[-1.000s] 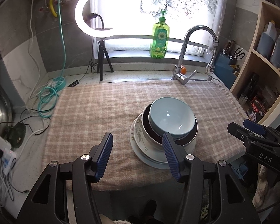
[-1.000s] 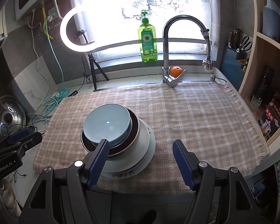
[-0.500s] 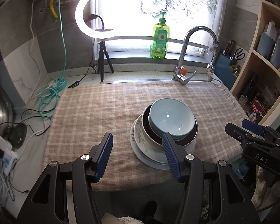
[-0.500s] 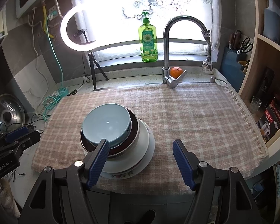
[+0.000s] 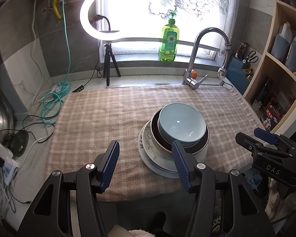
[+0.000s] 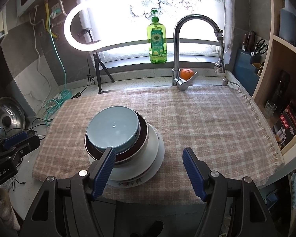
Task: Organize plates and bowls
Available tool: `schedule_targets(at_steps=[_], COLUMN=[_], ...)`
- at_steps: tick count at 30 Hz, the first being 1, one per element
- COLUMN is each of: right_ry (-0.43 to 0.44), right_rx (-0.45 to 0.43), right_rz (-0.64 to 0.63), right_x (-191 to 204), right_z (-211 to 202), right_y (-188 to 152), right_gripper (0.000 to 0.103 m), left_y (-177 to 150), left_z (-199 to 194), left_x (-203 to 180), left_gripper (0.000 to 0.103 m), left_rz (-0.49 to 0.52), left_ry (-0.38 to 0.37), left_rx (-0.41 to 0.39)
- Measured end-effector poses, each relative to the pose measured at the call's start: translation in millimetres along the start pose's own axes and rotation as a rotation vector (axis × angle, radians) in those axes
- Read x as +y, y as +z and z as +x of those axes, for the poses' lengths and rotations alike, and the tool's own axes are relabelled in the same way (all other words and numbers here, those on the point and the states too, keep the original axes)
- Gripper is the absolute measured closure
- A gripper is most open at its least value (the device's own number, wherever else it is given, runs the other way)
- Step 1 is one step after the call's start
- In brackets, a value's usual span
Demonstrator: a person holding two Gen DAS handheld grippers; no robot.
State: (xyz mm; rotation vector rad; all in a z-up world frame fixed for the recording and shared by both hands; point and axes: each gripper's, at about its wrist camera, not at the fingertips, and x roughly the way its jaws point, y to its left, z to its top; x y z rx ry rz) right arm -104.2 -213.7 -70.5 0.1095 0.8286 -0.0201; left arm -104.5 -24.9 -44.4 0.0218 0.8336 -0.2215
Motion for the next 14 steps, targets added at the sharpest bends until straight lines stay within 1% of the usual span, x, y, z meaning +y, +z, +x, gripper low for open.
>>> schedule_targets(at_steps=[7, 14], right_ry=[-0.004, -0.005], right_rx=[0.006, 0.006], right_rz=[-0.003, -0.001], right_x=[2.4, 2.4], right_z=[0.1, 0.2], right_y=[-3.3, -3.1], right_gripper=[0.036, 0.036], left_y=[-1.8, -1.7], left_z=[-1.4, -3.1], left_x=[4.3, 8.6], left_gripper=[0.049, 0.049], left_rz=[-0.009, -0.016], left_ry=[-0.011, -0.003], left_rx=[0.004, -0.006])
